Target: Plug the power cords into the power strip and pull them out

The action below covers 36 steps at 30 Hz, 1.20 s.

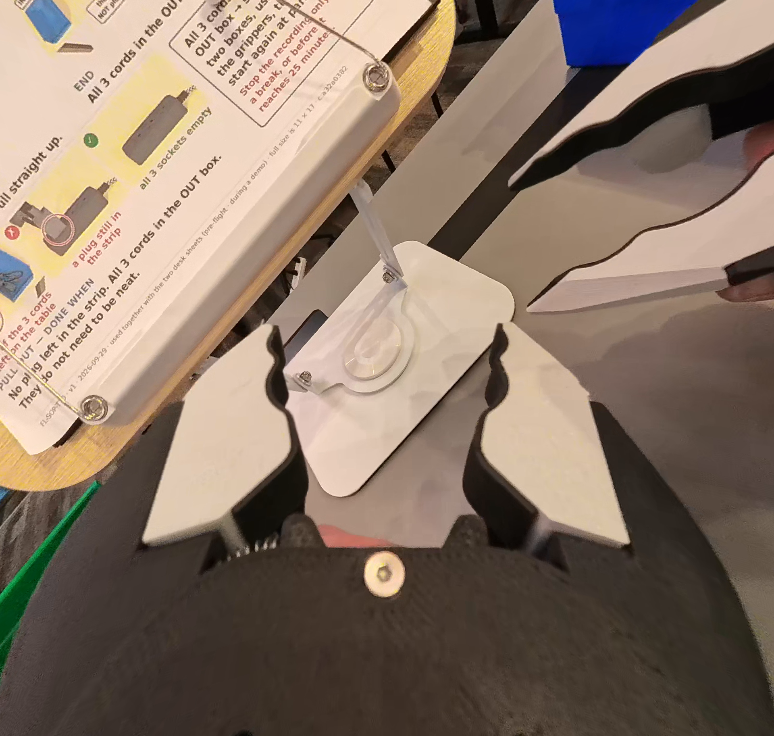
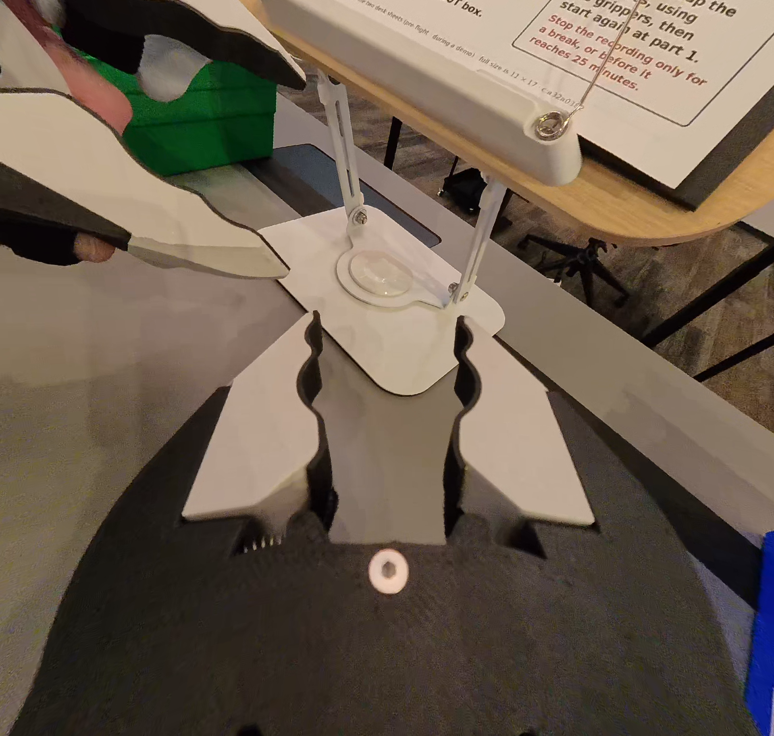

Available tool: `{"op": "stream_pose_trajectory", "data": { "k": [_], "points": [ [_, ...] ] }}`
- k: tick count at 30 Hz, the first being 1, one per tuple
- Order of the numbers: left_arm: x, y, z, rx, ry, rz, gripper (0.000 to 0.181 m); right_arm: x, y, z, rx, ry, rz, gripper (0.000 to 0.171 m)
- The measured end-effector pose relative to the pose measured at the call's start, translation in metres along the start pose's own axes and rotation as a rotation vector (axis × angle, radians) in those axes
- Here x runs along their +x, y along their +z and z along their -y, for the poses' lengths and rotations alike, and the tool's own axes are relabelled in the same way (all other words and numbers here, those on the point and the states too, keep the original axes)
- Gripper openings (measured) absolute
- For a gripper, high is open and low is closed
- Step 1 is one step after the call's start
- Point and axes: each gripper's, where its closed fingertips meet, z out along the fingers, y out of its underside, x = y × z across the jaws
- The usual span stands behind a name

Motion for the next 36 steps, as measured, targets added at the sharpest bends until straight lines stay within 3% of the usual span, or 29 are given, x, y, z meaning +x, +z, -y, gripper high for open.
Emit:
{"op": "stream_pose_trajectory", "data": {
  "k": [8,14,24,32,36],
  "points": [
    [0.003,-0.002,0.002,0.032,0.044,-0.01,0.053,-0.001,0.001,-0.003,-0.005,-0.006,0.017,0.049],
    [0.009,-0.004,0.003,0.049,0.07,-0.047,0.008,-0.002,0.002,-0.006,-0.01,-0.009,0.03,0.042],
    [0.004,-0.002,-0.001,0.045,0.064,-0.039,0.04,-0.005,0.003,-0.008,-0.007,-0.013,0.055,0.039],
    [0.003,-0.003,0.0,0.05,0.05,-0.043,0.051,-0.005,0.004,-0.01,-0.008,-0.006,0.068,0.038],
    [0.0,-0.012,0.017,0.092,0.024,-0.033,0.054,-0.004,0.004,-0.011,-0.007,-0.006,0.069,0.037]
  ]
}}
